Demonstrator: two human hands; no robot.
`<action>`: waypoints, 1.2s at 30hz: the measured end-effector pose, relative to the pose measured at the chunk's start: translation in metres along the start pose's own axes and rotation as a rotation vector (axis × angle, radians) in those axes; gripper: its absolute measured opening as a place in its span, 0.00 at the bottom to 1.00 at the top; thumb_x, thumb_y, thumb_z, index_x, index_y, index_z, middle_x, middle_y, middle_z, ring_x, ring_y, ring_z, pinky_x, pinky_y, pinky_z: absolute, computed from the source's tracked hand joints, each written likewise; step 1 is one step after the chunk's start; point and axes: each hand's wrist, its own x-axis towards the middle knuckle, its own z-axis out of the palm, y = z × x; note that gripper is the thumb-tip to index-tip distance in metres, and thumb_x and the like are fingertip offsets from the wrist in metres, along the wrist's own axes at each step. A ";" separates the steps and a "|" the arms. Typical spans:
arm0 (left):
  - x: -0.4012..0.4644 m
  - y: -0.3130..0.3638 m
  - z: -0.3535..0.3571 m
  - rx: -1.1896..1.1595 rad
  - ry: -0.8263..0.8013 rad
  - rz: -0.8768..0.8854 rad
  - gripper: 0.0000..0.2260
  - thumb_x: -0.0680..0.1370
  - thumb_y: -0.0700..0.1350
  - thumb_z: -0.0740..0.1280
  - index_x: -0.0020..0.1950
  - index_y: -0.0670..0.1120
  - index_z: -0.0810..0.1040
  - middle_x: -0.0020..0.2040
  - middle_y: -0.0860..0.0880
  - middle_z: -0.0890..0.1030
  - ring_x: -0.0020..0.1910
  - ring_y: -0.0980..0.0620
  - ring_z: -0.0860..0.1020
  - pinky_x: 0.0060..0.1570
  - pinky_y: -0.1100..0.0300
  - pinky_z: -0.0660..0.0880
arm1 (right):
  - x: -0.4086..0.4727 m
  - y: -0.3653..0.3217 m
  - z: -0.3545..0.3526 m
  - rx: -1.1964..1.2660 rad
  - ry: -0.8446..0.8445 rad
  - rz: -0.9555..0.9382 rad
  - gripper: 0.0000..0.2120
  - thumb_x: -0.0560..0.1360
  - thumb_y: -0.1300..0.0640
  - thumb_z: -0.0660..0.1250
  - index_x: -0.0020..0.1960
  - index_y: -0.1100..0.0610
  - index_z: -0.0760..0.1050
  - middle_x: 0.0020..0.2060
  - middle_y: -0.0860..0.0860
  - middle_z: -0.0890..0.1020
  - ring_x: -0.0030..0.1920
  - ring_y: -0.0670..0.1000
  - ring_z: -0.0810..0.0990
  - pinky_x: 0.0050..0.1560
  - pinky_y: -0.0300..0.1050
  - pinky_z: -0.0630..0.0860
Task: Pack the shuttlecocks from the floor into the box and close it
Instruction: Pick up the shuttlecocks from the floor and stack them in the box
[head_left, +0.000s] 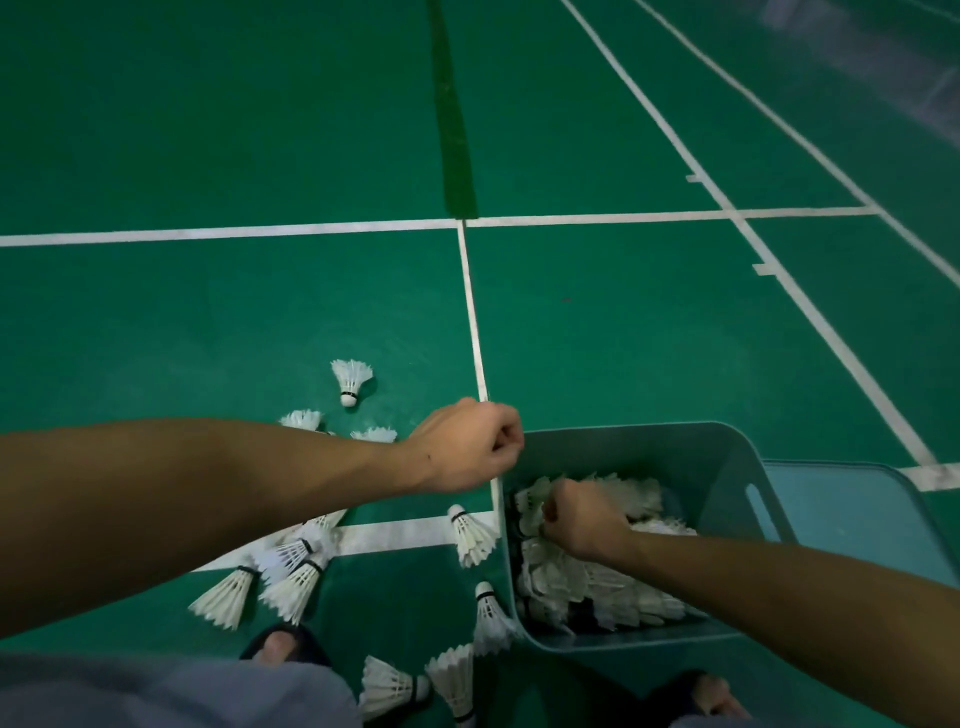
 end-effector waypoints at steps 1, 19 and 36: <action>-0.003 -0.005 0.000 -0.012 -0.005 -0.008 0.05 0.80 0.46 0.66 0.51 0.52 0.82 0.46 0.56 0.85 0.45 0.55 0.83 0.48 0.50 0.83 | 0.001 0.003 0.004 0.026 0.003 0.000 0.21 0.70 0.49 0.73 0.28 0.56 0.66 0.25 0.49 0.70 0.28 0.50 0.72 0.28 0.41 0.66; -0.066 -0.097 -0.034 -0.057 -0.155 -0.167 0.05 0.83 0.43 0.67 0.49 0.48 0.82 0.40 0.55 0.86 0.33 0.65 0.82 0.37 0.64 0.79 | -0.064 -0.058 -0.068 0.113 0.401 -0.455 0.04 0.81 0.55 0.65 0.55 0.49 0.75 0.50 0.43 0.72 0.47 0.41 0.74 0.48 0.38 0.76; -0.165 -0.209 -0.005 0.458 -0.580 -0.454 0.33 0.77 0.57 0.76 0.76 0.50 0.66 0.65 0.44 0.79 0.61 0.42 0.80 0.54 0.49 0.78 | -0.025 -0.241 0.107 0.362 -0.039 -0.316 0.17 0.80 0.59 0.61 0.63 0.42 0.75 0.57 0.52 0.75 0.56 0.55 0.77 0.60 0.51 0.78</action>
